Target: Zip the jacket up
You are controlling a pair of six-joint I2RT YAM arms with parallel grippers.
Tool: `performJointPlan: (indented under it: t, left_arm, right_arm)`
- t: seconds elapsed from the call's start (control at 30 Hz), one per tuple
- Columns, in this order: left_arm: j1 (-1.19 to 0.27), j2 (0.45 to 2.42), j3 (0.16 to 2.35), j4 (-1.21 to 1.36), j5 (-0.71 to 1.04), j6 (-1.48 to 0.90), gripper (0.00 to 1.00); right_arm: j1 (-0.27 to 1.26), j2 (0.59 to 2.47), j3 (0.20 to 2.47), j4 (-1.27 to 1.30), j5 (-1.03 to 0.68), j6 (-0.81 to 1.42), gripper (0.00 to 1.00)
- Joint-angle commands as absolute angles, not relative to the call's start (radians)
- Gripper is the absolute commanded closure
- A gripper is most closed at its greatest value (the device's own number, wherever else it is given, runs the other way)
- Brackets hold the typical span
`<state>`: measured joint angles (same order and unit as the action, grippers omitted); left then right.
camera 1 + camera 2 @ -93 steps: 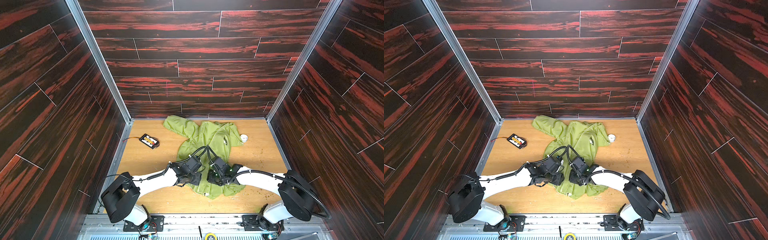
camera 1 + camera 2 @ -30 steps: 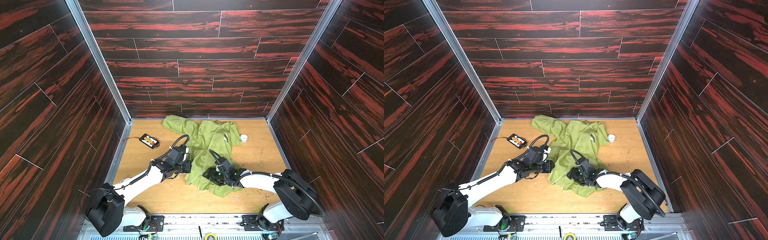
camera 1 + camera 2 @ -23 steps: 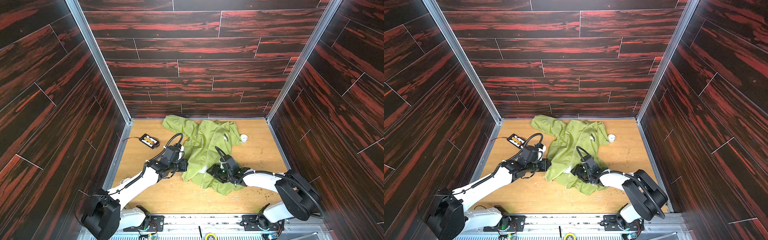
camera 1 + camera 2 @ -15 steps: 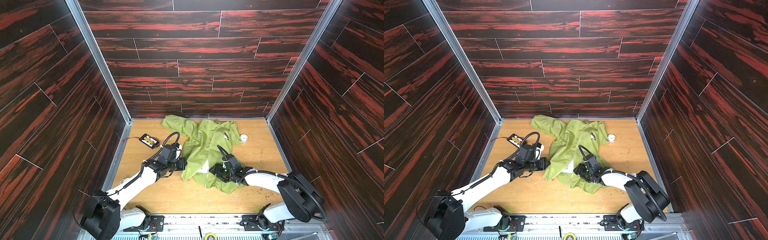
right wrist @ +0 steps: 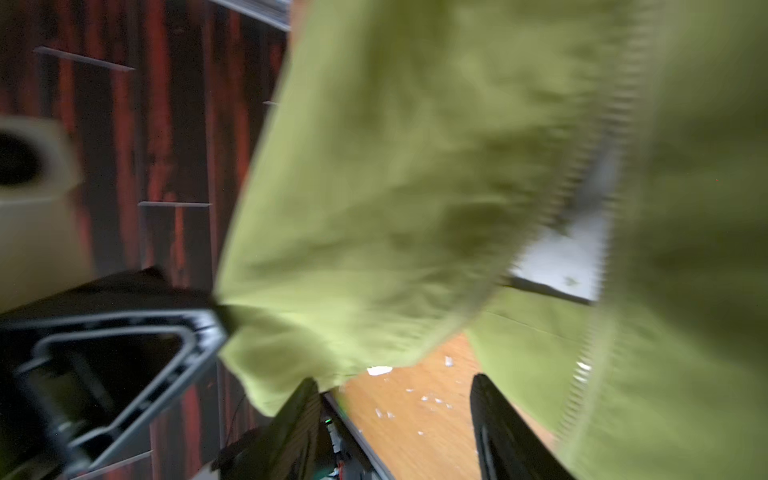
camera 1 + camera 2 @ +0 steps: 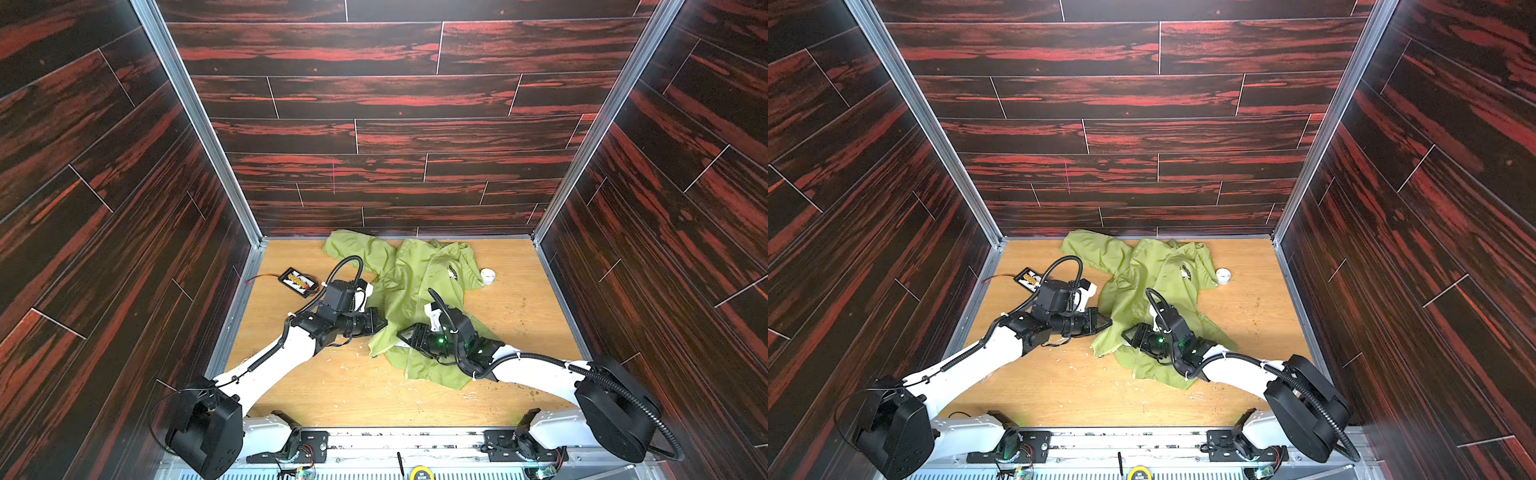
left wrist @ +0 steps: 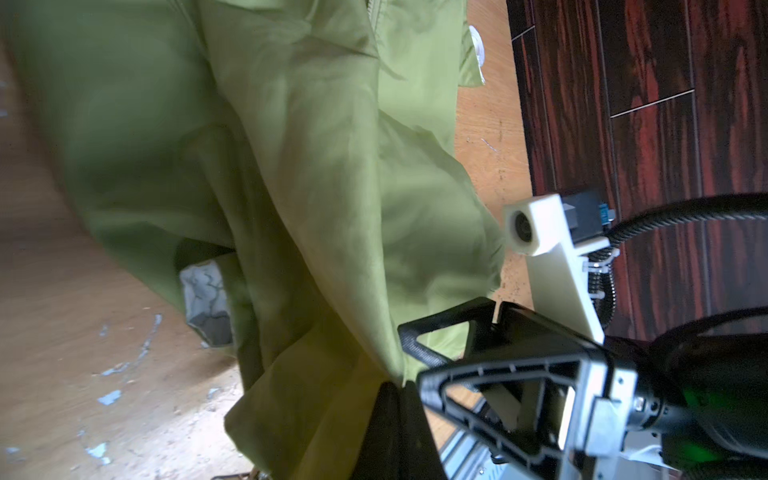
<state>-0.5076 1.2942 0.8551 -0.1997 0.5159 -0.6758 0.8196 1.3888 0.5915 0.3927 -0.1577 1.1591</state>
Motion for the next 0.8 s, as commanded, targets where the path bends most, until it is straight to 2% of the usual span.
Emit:
performJointPlan:
  t: [0.0, 0.13, 0.4, 0.6, 0.77]
  left_arm:
    - [-0.503, 1.29, 0.886, -0.152, 0.581, -0.736, 1.0]
    - [-0.503, 1.285, 0.884, -0.113, 0.601, -0.785, 1.0]
    - [-0.503, 1.29, 0.851, -0.01, 0.635, -0.884, 1.0]
    - [-0.503, 1.299, 0.816, 0.084, 0.653, -0.962, 1.0]
    - [-0.503, 1.31, 0.807, 0.115, 0.664, -0.993, 1.0]
  right_arm:
    - [0.821, 1.438, 0.541, 0.621, -0.179, 1.245, 0.31]
    - [0.822, 1.494, 0.485, 0.79, -0.184, 1.31, 0.23]
    - [0.821, 1.577, 0.404, 1.042, -0.166, 1.382, 0.16]
    - [0.821, 1.638, 0.375, 1.233, -0.157, 1.422, 0.15]
    - [0.821, 1.672, 0.355, 1.36, -0.146, 1.424, 0.21]
